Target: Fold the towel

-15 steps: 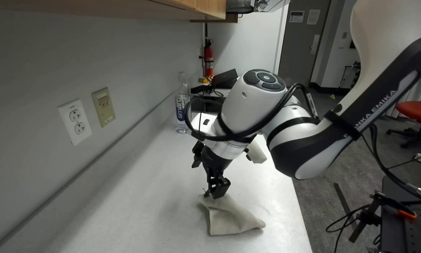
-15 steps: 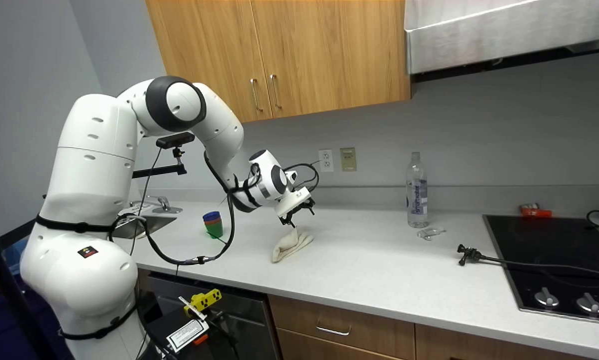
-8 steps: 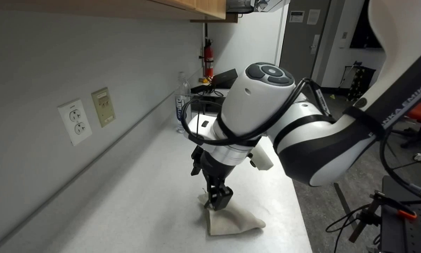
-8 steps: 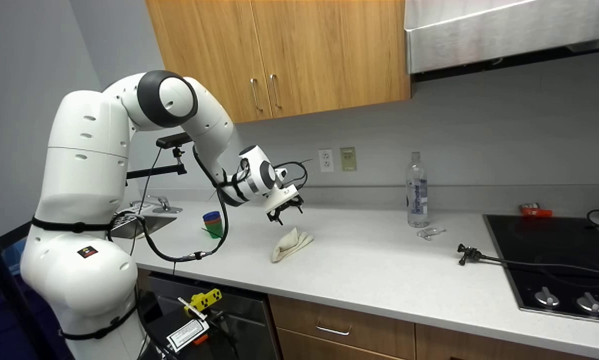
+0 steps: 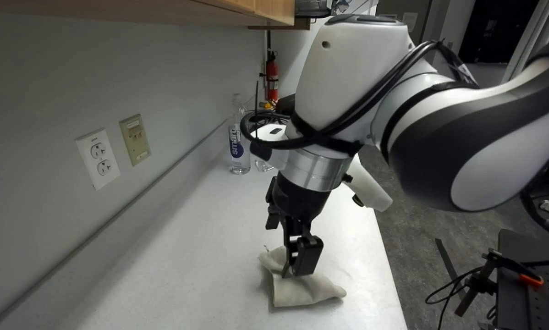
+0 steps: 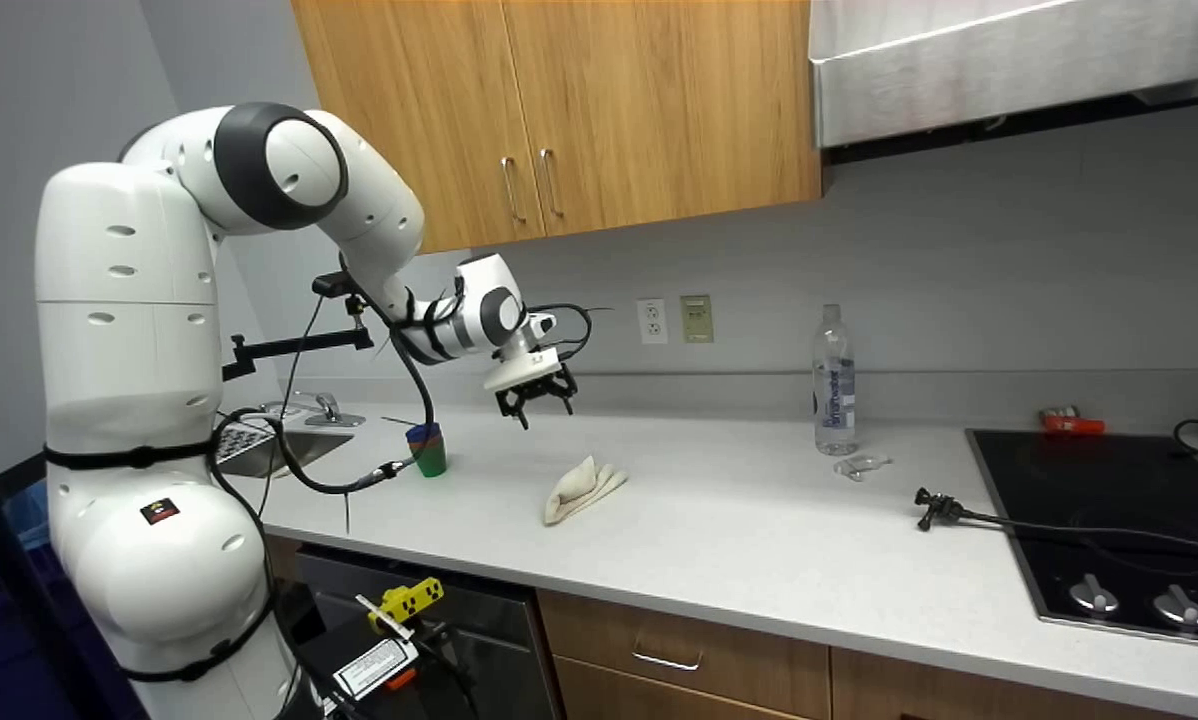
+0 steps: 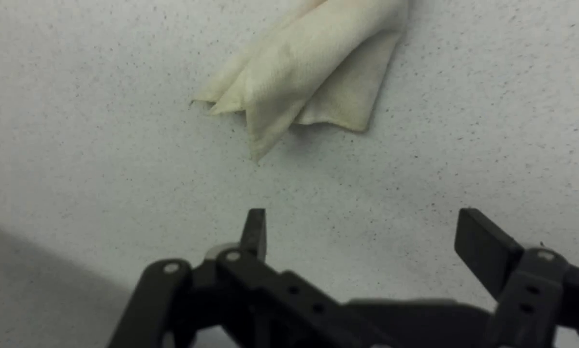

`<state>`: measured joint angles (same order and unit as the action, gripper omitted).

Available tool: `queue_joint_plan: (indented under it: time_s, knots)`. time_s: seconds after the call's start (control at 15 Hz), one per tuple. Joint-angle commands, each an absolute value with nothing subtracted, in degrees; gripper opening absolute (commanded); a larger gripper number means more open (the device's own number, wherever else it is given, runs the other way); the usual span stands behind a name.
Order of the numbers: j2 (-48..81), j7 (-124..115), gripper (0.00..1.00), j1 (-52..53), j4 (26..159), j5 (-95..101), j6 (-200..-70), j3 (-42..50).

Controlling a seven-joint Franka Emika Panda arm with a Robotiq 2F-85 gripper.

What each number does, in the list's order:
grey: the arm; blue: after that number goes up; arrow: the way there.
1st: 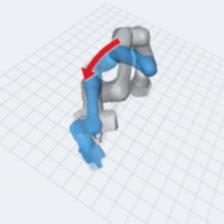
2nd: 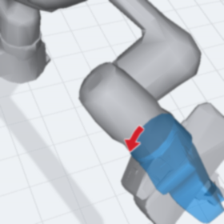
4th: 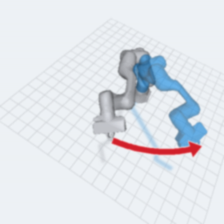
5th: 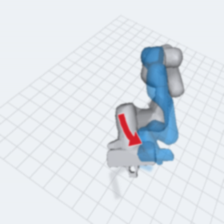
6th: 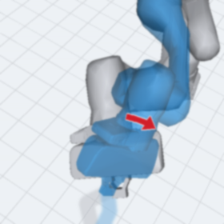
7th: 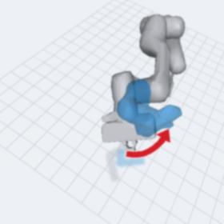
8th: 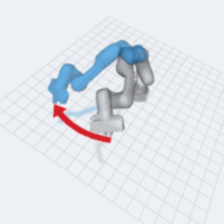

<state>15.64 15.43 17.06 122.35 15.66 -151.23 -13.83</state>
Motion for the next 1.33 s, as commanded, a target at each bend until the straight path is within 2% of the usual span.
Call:
queue_joint_plan:
  time_s: [0.0, 0.6, 1.27]
  knots:
    - [11.1, 15.2, 1.0, 14.6, 125.9, 9.4, -147.2, -15.0]
    - [13.0, 10.8, 1.0, 12.5, 131.6, 8.7, -151.5, -12.0]
    - [23.2, 10.1, 1.0, 12.9, 128.5, 13.1, -163.8, -7.9]
